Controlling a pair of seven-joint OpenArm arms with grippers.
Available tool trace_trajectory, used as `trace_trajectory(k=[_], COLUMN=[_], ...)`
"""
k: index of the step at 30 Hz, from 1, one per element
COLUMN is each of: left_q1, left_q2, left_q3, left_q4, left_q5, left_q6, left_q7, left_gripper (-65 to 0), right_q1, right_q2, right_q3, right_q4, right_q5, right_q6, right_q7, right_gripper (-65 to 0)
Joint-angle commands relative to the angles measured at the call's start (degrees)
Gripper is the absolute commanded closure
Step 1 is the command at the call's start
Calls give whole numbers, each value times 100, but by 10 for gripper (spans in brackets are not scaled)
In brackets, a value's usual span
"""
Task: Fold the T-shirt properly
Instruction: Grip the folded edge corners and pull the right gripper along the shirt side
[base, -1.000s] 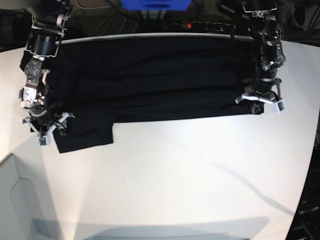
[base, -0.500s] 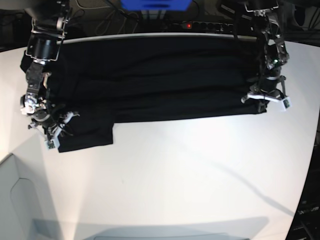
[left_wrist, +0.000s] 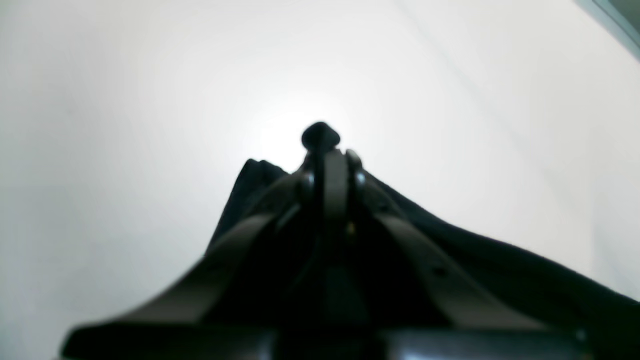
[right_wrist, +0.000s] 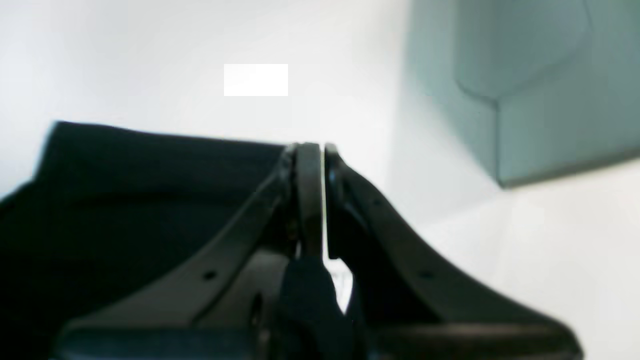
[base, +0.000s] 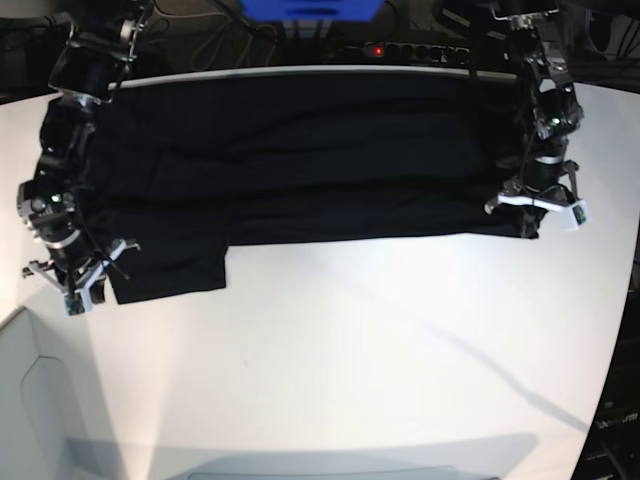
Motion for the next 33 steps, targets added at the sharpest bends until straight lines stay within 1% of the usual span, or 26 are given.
trace_trajectory(k=[1,2,3,5,7,8,10,17,26,28,29,31,33], left_q1=[-38,-38,-38,-38,-20,-3,-3,6,15,15,15,15,15], left_q2=[-81,-81,-81,-81,-81,-81,-81,-81,-81,-81,-81,-81,-81], left_q3=[-35,-35,-35,-35,-35,-35,-35,-35,-35,-35,-35,-35,-35], left_q4=[106,97,89,89,89,80,80,80,80,89,89,80,80], left_q5=[-23,-23,-23,-23,-23,-23,-5,-14,-23,-23,-23,-23,-5], left_q6=[12,12,12,12,12,12,4,4,12,12,12,12,12], left_q7=[-124,-124,-124,-124,-124,-124,-124,-124,-124,-124,-124,-124,-124], left_gripper=[0,0,0,0,0,0,0,0,0,0,0,0,0], right_q1=[74,74,83,136,136,136,198,681,743,751,751,751,751], right_q2=[79,79,79,105,167,175,175,193,184,184,184,184,193], right_q3=[98,133,168,168,133,124,124,151,124,124,116,116,116], right_q4=[90,46,-42,-280,-447,-552,-807,-1844,-2530,-2627,-2671,-2741,-2768], right_q5=[58,58,58,58,58,67,67,67,67,67,67,67,67], right_q6=[27,27,27,36,45,45,45,54,80,282,388,608,731], right_q7=[48,-58,-207,-453,-506,-506,-471,-524,-533,-533,-533,-533,-533], right_gripper=[-31,-64,-112,-223,-327,-369,-414,-407,-402,-370,-344,-256,-148])
